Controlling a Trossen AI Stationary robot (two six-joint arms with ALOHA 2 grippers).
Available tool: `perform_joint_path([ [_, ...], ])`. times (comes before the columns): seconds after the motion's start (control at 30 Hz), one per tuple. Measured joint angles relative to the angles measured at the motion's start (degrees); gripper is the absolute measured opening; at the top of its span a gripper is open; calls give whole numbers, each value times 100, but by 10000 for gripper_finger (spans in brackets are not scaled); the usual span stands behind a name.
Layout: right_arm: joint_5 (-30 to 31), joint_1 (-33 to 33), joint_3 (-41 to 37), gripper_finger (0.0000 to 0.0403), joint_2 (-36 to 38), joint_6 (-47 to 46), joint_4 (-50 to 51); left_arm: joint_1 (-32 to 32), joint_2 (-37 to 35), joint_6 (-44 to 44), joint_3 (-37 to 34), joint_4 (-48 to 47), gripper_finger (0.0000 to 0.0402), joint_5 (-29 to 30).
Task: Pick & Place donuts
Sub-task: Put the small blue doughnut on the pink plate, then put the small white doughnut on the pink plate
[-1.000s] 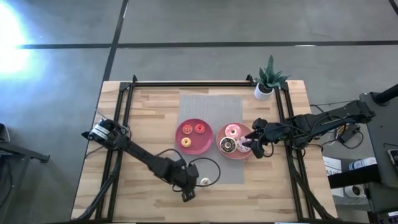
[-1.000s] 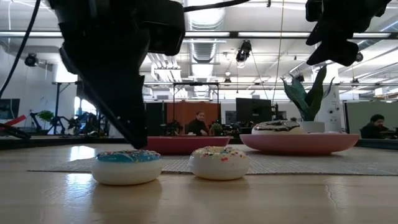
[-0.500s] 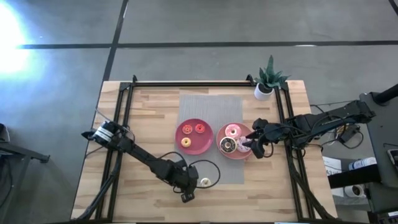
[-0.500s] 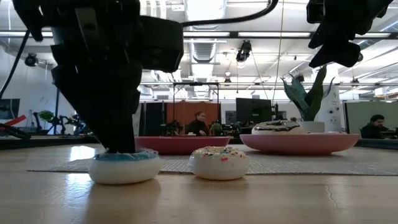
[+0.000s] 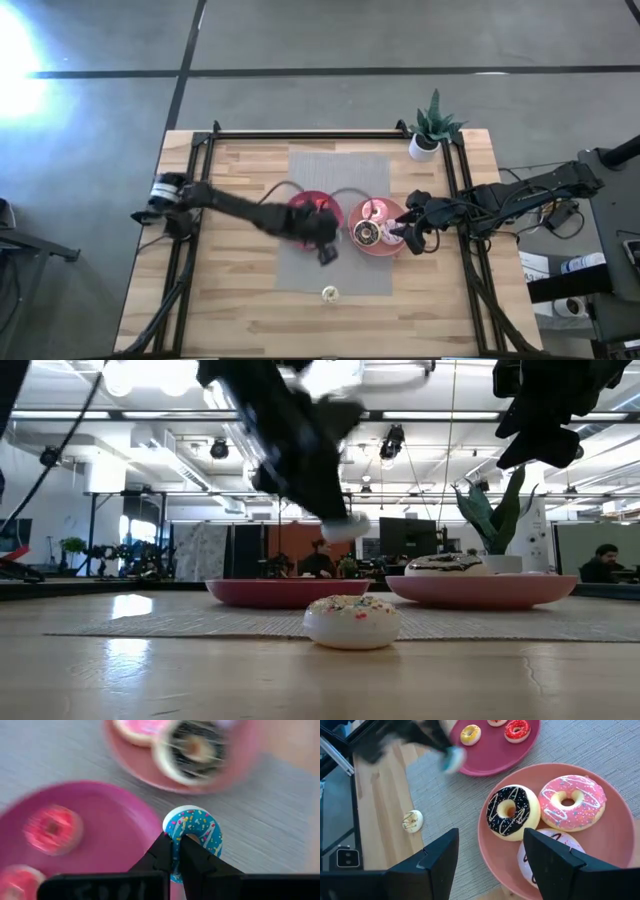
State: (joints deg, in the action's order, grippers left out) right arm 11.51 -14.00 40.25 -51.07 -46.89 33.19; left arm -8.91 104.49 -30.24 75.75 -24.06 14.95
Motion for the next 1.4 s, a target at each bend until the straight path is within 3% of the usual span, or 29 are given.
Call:
perform_joint_path([
  [0.27,0,0,0,215,7,-112,-11,932,295,88,-19,-248,1,-15],
  [0.4,47,0,0,215,7,-108,-13,1093,501,35,-53,-127,5,-490],
  [0.7,62,2,0,215,7,-68,-4,1079,626,-297,7,-224,90,-637],
  [0.87,61,2,0,215,7,-69,3,1055,350,-296,107,-617,111,-596],
  [1.0,61,2,0,215,4,-52,2,952,216,18,225,-610,112,-484],
  [1.13,61,0,0,215,4,-53,2,758,211,74,390,-660,112,-1118],
  [1.27,57,0,0,215,4,-65,2,-24,-14,987,524,-516,112,-1428],
  [1.4,55,0,0,215,4,-60,15,-684,100,1329,432,-590,113,-1585],
])
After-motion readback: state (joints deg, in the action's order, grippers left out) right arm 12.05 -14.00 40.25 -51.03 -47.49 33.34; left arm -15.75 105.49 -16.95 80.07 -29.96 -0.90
